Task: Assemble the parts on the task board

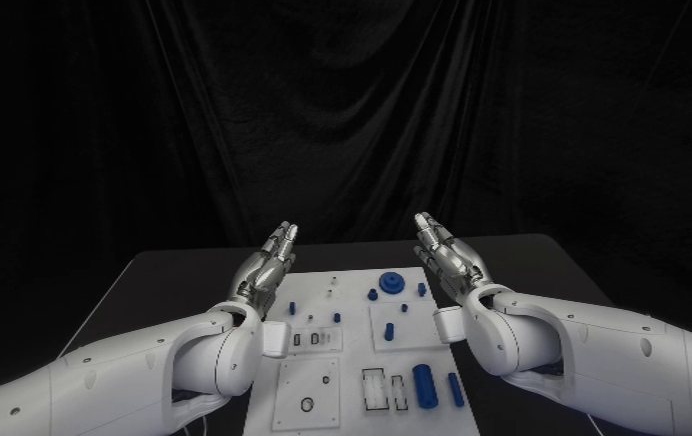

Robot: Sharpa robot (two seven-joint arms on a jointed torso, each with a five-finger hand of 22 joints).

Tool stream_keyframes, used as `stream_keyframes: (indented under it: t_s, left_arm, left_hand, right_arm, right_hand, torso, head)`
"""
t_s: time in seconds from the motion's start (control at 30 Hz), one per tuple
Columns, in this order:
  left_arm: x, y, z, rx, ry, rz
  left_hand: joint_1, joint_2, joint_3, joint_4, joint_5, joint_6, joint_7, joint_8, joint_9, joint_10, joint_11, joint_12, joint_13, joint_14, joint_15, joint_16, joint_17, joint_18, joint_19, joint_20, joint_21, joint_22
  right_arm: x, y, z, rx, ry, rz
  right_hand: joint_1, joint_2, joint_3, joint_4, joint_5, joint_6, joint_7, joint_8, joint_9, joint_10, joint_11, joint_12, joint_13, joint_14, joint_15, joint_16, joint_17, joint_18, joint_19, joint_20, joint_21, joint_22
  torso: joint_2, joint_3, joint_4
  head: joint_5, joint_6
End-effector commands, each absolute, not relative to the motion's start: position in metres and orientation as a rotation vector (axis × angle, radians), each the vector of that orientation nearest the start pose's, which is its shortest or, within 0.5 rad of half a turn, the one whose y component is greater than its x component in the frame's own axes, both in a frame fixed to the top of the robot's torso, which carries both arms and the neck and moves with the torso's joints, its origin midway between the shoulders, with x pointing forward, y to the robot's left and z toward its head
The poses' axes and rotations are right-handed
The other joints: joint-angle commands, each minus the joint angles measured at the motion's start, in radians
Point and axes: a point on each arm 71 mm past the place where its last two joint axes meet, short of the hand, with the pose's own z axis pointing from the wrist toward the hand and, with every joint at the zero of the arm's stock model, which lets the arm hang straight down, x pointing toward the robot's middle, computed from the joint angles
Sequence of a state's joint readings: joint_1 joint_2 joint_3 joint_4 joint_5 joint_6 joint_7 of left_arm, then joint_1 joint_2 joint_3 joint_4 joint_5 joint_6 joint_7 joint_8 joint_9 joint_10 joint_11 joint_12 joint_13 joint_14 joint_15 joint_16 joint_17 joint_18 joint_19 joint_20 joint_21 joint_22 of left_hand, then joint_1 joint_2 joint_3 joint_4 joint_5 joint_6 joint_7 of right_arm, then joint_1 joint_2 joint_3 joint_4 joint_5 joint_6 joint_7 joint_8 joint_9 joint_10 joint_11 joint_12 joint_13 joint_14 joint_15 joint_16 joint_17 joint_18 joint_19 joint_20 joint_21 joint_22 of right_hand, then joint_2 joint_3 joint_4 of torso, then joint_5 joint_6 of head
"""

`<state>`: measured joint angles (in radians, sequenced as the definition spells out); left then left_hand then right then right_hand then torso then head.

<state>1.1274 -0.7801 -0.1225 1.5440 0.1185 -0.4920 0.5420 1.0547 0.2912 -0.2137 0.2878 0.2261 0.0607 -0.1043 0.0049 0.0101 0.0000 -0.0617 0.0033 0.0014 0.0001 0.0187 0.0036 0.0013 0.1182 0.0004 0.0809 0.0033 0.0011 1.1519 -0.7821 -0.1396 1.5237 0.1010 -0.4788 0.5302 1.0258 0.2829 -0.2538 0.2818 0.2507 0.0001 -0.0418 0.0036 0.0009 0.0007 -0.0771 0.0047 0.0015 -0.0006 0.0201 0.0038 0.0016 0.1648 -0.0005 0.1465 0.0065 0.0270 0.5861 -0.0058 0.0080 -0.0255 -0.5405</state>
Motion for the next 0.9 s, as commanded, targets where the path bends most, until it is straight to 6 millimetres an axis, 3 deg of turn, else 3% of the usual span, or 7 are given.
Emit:
stream_keyframes:
  t_s: [0.03, 0.53, 0.57, 0.77, 0.83, 0.87, 0.9]
  left_arm:
    - [0.461, 0.176, -0.227, -1.295, 1.324, -1.75]
    - [0.459, 0.174, -0.224, -1.339, 1.295, -2.009]
    - [0.456, 0.197, -0.215, -1.107, 1.302, -2.05]
    - [0.454, 0.203, -0.214, -1.089, 1.288, -2.051]
    - [0.454, 0.207, -0.213, -1.085, 1.283, -2.04]
    - [0.453, 0.21, -0.213, -1.081, 1.278, -2.03]
    - [0.453, 0.212, -0.213, -1.079, 1.274, -2.024]
  left_hand:
    - [0.012, 0.004, 0.003, 0.007, 0.005, -0.004, -0.011, 0.006, 0.001, 0.0, 0.019, -0.003, -0.001, 0.0, 0.021, -0.004, -0.001, 0.013, 0.0, 0.02, -0.003, -0.001]
    - [0.045, 0.001, 0.008, 0.006, 0.026, 0.027, 0.017, 0.013, 0.007, 0.0, 0.078, -0.003, -0.001, 0.0, 0.065, -0.004, -0.001, 0.004, 0.0, 0.055, -0.003, -0.001]
    - [0.049, 0.001, 0.008, 0.006, 0.032, 0.03, 0.022, 0.014, 0.007, 0.004, 0.087, -0.001, 0.0, 0.0, 0.071, -0.004, -0.001, 0.003, 0.0, 0.06, -0.003, -0.001]
    - [0.063, 0.001, 0.012, 0.005, 0.052, 0.04, 0.031, 0.016, 0.009, 0.022, 0.108, 0.009, 0.007, 0.0, 0.086, -0.004, -0.001, 0.004, 0.007, 0.075, 0.005, 0.006]
    - [0.079, -0.001, 0.016, 0.004, 0.069, 0.053, 0.041, 0.019, 0.011, 0.046, 0.132, 0.029, 0.016, 0.004, 0.102, 0.005, 0.003, 0.007, 0.024, 0.093, 0.02, 0.016]
    - [0.094, -0.005, 0.013, 0.003, 0.086, 0.065, 0.045, 0.022, 0.013, 0.06, 0.147, 0.046, 0.02, 0.017, 0.129, 0.024, 0.01, 0.015, 0.053, 0.186, 0.04, 0.029]
    - [0.1, -0.005, 0.009, 0.004, 0.092, 0.069, 0.048, 0.023, 0.013, 0.066, 0.153, 0.053, 0.022, 0.023, 0.139, 0.034, 0.013, 0.023, 0.07, 0.207, 0.051, 0.035]
  right_arm:
    - [0.469, -0.186, -0.229, 1.302, 1.427, 1.677]
    - [0.47, -0.188, -0.227, 1.346, 1.485, 1.915]
    - [0.468, -0.209, -0.215, 1.234, 1.502, 2.003]
    - [0.468, -0.213, -0.213, 1.219, 1.51, 2.025]
    - [0.467, -0.214, -0.213, 1.215, 1.516, 2.04]
    - [0.467, -0.215, -0.212, 1.213, 1.518, 2.046]
    - [0.467, -0.215, -0.212, 1.212, 1.518, 2.048]
  right_hand:
    - [0.021, 0.005, -0.003, 0.008, 0.007, 0.001, 0.015, -0.003, 0.0, -0.001, 0.014, -0.005, -0.002, 0.001, 0.013, -0.004, -0.002, 0.013, 0.001, 0.018, -0.007, -0.027]
    - [0.042, 0.002, -0.007, 0.006, 0.011, 0.021, 0.045, 0.012, 0.007, -0.001, 0.069, -0.005, -0.002, 0.001, 0.061, -0.004, -0.002, 0.011, 0.001, 0.038, -0.007, -0.027]
    - [0.044, 0.001, -0.008, 0.006, 0.013, 0.024, 0.049, 0.014, 0.008, -0.001, 0.075, -0.005, -0.002, 0.001, 0.067, -0.004, -0.002, 0.01, 0.001, 0.042, -0.007, -0.027]
    - [0.062, 0.0, -0.012, 0.005, 0.023, 0.06, 0.073, 0.048, 0.019, 0.001, 0.131, 0.004, 0.002, 0.005, 0.122, 0.005, 0.005, 0.007, 0.026, 0.092, 0.016, -0.01]
    - [0.078, -0.003, -0.019, 0.006, 0.031, 0.089, 0.074, 0.078, 0.027, 0.023, 0.178, 0.054, 0.019, 0.044, 0.14, 0.061, 0.034, 0.01, 0.078, 0.113, 0.051, 0.01]
    - [0.083, -0.003, -0.022, 0.006, 0.032, 0.097, 0.079, 0.088, 0.029, 0.027, 0.183, 0.065, 0.02, 0.049, 0.142, 0.071, 0.036, 0.011, 0.087, 0.116, 0.056, 0.012]
    - [0.087, -0.004, -0.024, 0.006, 0.033, 0.106, 0.085, 0.098, 0.031, 0.031, 0.185, 0.074, 0.022, 0.053, 0.145, 0.079, 0.038, 0.012, 0.097, 0.12, 0.062, 0.014]
  torso:
    - [0.001, -0.0004, 0.0003]
    - [0.001, -0.0004, 0.0003]
    - [0.033, -0.0008, 0.005]
    - [0.042, 0.0002, 0.0055]
    - [0.044, 0.0004, 0.0067]
    - [0.046, 0.0004, 0.0075]
    - [0.049, -0.0001, 0.0113]
  head:
    - [0.0, 0.0]
    - [0.0, 0.0]
    - [0.003, -0.055]
    - [0.005, -0.062]
    - [0.0, -0.067]
    - [-0.001, -0.071]
    - [-0.004, -0.073]
